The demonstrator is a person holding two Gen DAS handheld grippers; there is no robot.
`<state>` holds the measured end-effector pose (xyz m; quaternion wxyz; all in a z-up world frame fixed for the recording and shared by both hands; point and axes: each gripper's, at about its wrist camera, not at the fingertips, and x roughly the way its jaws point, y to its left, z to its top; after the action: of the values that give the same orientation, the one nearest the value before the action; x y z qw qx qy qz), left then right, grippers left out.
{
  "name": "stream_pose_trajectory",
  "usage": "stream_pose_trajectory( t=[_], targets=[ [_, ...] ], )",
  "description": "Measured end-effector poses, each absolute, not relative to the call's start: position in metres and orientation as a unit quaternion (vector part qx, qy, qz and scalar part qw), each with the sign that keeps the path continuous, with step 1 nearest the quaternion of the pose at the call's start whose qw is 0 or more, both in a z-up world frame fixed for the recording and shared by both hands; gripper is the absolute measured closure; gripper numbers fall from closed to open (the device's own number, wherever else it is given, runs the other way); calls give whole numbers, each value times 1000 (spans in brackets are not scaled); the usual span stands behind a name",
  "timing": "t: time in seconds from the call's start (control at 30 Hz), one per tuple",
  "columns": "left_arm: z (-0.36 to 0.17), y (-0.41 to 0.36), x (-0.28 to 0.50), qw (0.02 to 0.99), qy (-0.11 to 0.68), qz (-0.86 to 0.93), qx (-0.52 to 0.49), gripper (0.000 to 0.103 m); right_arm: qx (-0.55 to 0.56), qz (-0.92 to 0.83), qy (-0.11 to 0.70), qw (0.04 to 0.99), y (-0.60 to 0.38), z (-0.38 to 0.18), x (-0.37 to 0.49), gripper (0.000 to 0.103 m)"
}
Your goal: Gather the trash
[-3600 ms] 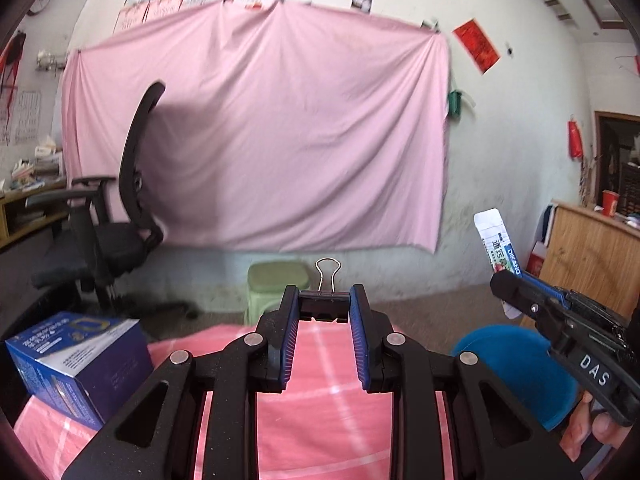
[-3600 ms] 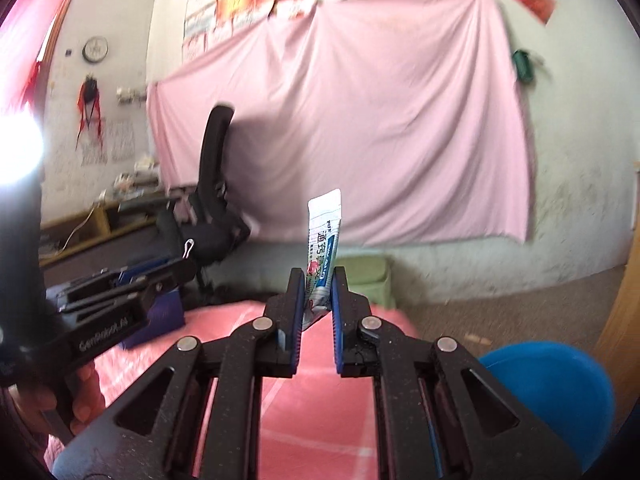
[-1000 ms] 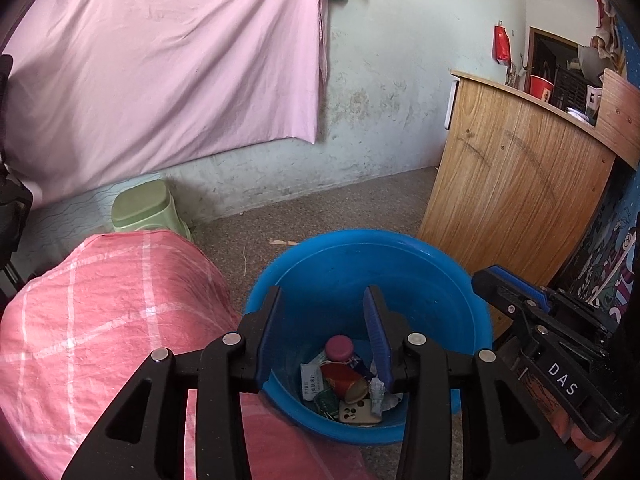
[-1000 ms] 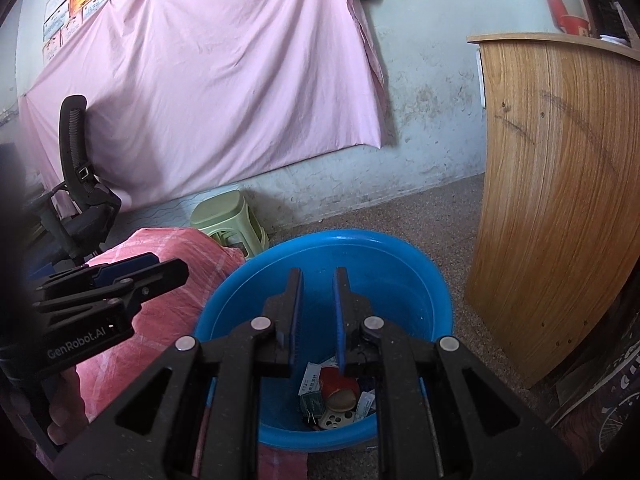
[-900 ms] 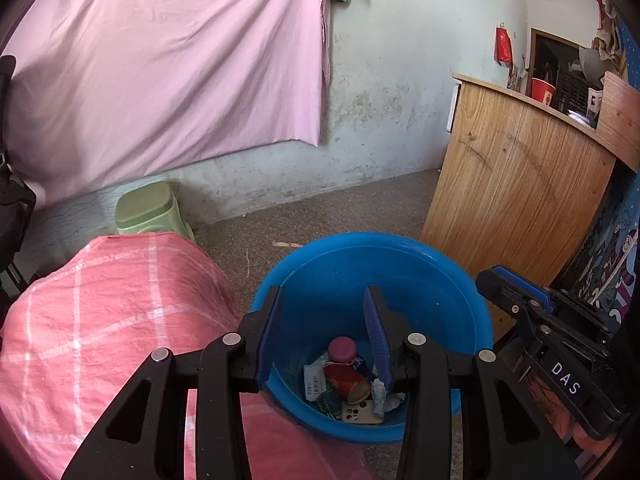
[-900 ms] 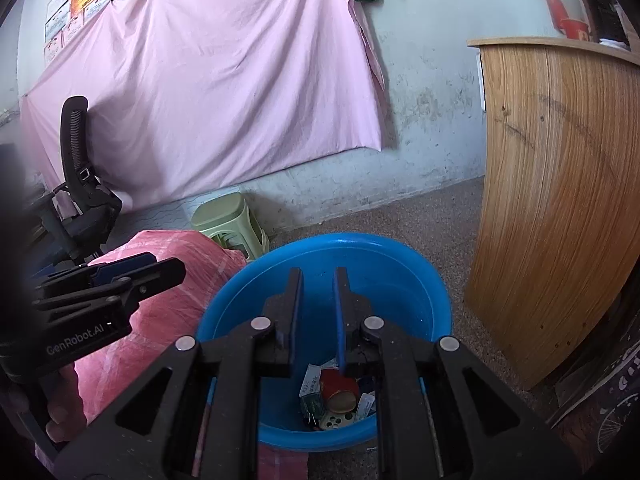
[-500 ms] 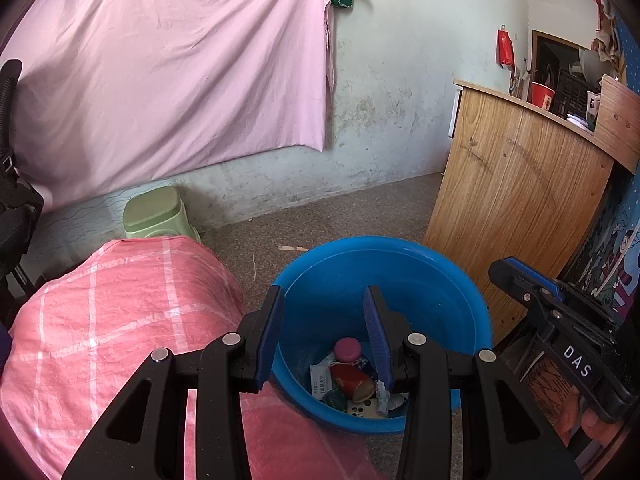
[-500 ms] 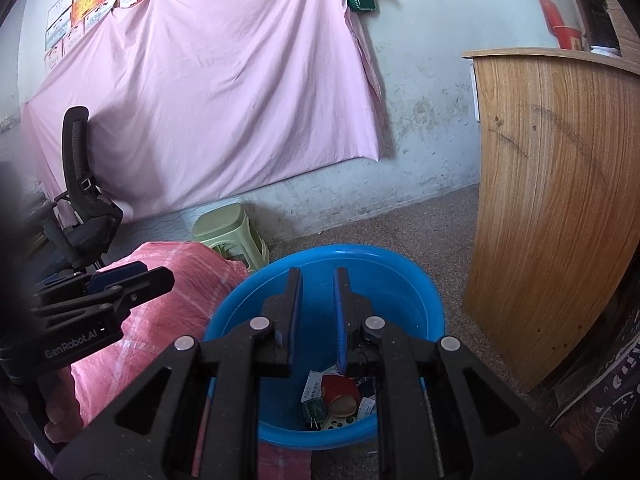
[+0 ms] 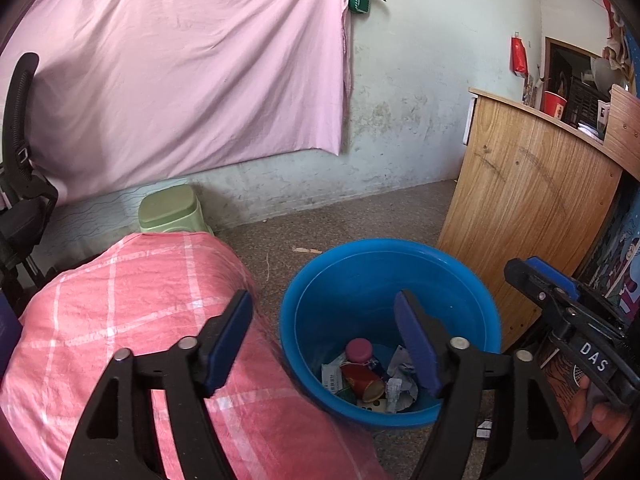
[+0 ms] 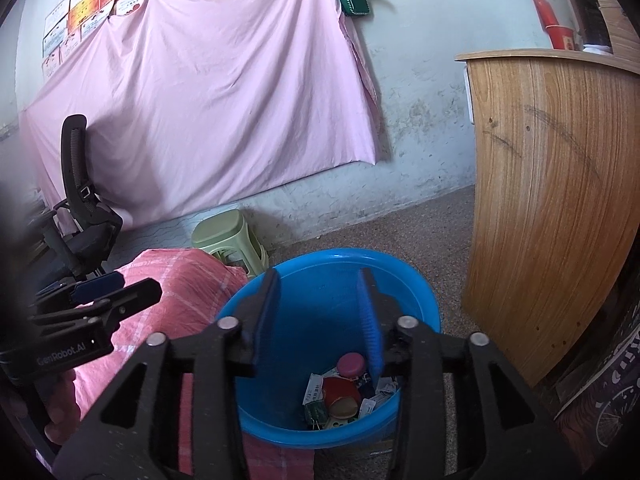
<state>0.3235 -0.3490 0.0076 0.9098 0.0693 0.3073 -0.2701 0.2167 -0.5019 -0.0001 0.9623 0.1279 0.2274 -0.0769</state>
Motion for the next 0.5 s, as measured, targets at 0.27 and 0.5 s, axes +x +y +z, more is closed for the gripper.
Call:
stream_pose_trajectory(
  t=[0.27, 0.5],
  targets=[
    [3, -330, 309, 917, 295, -261, 59, 12, 129, -86, 218, 964, -498, 4, 209, 6],
    [8, -299, 298, 926, 288, -241, 25, 11, 124, -93, 204, 967, -490, 7, 191, 0]
  ],
)
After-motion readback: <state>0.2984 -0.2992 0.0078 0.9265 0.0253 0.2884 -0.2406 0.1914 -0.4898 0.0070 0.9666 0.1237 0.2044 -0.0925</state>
